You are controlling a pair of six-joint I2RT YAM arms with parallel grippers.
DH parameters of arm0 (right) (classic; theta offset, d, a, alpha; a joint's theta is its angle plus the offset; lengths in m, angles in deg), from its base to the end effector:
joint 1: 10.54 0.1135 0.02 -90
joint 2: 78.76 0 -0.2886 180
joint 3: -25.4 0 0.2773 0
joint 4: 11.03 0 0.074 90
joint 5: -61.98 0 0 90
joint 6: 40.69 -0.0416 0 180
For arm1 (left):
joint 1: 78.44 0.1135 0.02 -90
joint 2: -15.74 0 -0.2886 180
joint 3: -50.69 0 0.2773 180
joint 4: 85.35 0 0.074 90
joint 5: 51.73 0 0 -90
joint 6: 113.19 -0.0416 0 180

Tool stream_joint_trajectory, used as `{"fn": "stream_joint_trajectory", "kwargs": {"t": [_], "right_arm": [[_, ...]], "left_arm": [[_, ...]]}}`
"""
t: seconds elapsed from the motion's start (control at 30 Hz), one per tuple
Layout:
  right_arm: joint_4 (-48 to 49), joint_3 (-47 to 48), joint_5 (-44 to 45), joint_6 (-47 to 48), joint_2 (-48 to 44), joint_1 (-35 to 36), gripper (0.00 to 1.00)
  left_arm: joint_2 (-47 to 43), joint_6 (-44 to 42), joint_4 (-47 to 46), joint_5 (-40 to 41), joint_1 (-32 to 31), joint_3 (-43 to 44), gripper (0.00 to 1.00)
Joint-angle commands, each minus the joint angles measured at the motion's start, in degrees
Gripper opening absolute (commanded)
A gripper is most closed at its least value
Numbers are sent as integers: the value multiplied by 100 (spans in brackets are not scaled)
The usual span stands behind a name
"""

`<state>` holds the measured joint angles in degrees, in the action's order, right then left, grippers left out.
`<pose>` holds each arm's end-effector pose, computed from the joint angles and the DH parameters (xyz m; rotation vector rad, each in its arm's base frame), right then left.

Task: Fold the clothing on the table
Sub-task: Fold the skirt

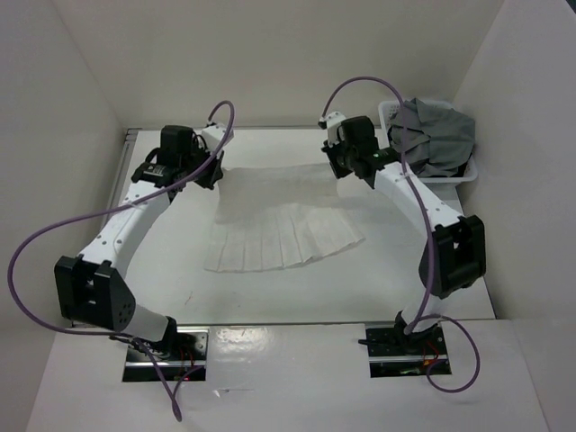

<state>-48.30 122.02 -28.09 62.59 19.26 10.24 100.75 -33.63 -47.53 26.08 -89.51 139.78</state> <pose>0.3999 0.1518 0.3203 -0.6586 2.1480 0.0720 0.3583 -0.0791 0.3570 0.5219 2.0898 -0.2360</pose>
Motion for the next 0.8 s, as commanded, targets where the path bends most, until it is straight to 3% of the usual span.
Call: {"fn": "stream_joint_trajectory", "kwargs": {"t": [0.0,0.33,0.57,0.77], "right_arm": [[-343,-115,105,605,-836,-82,0],[-2074,-263,-739,1853,-1391,154,0],[-2794,-695,-441,2354,-1321,331,0],[-3586,-695,-810,2856,-1320,400,0]], "left_arm": [[-546,-722,359,-20,123,-215,0],[-1012,-2277,1818,-109,18,-785,0],[-1223,-2796,2468,-134,-185,-1112,3],[-1408,-3095,3048,-443,-431,-1007,3]]}}
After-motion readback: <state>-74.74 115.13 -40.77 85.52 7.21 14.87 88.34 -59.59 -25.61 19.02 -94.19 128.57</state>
